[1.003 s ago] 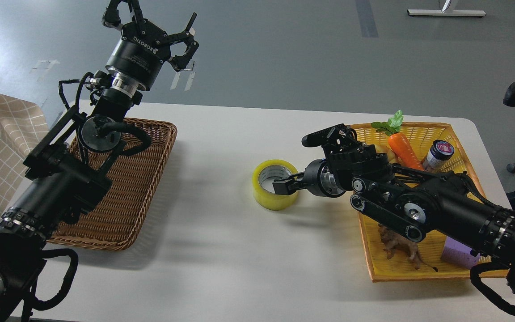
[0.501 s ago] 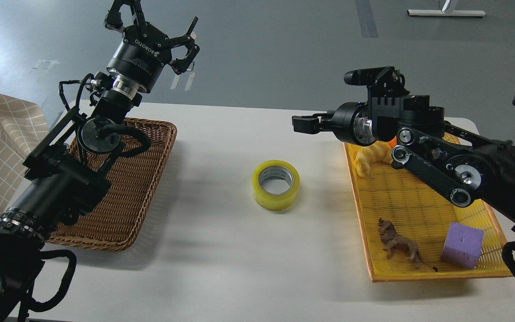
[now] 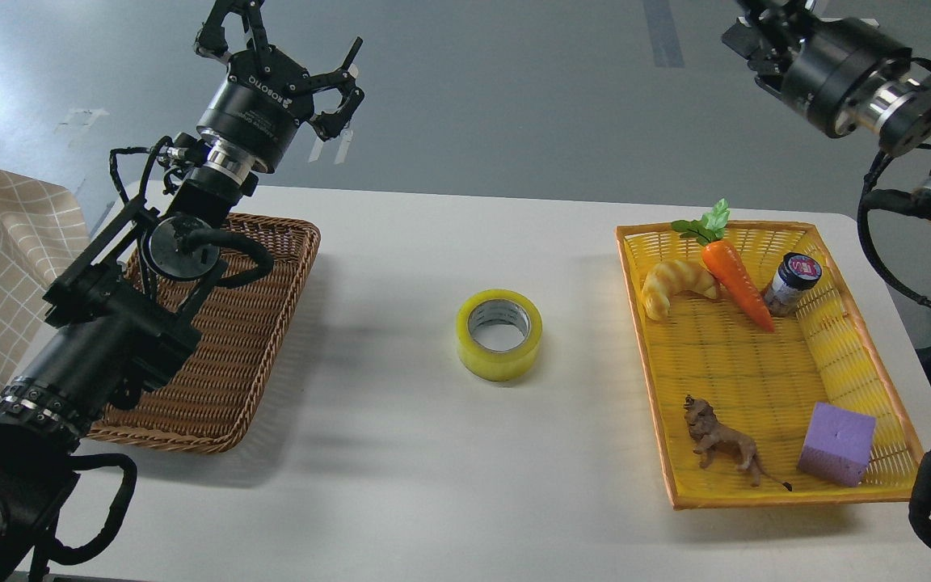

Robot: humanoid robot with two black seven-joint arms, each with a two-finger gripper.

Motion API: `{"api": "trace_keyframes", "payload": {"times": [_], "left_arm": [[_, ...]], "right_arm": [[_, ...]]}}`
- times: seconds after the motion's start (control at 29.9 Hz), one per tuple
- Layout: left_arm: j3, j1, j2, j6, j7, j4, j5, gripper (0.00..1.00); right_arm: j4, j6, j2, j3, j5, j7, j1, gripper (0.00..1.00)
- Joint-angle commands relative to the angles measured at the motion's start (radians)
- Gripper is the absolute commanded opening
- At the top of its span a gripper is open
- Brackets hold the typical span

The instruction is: Place and transfer tape with both arms

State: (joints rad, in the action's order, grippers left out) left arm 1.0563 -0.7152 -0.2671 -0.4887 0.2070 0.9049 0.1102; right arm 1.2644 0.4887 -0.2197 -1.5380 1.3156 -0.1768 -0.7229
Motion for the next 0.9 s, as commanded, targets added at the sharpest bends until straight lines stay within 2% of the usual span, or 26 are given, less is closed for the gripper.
{"api": "trace_keyframes", "payload": {"times": [0.0, 0.1, 0.37, 0.5, 0.57, 0.87], "left_arm": [[0.001, -0.003, 0.000, 0.000, 0.000, -0.001, 0.002, 0.98], [-0.001, -0.001, -0.001, 0.000, 0.000, -0.001, 0.002, 0.98], [-0.001, 0.010, -0.020, 0.000, 0.000, -0.001, 0.029, 0.98], [0.001, 0.008, -0.020, 0.000, 0.002, -0.001, 0.029, 0.98], [0.001, 0.005, -0.021, 0.000, 0.002, 0.000, 0.029, 0.98], [0.002, 0.003, -0.026, 0.000, 0.000, 0.000, 0.031, 0.98]], "right_arm": [[-0.007, 0.000, 0.010, -0.091, -0.273, 0.000, 0.049, 1.00], [-0.032, 0.000, 0.008, -0.117, -0.531, 0.000, 0.085, 1.00], [-0.157, 0.000, 0.011, -0.169, -0.953, 0.000, 0.091, 1.00], [-0.169, 0.000, 0.014, -0.165, -1.058, -0.001, 0.106, 1.00], [-0.168, 0.000, 0.060, -0.151, -1.119, -0.010, 0.115, 1.00], [-0.174, 0.000, 0.197, -0.057, -1.131, -0.035, 0.114, 1.00]]}}
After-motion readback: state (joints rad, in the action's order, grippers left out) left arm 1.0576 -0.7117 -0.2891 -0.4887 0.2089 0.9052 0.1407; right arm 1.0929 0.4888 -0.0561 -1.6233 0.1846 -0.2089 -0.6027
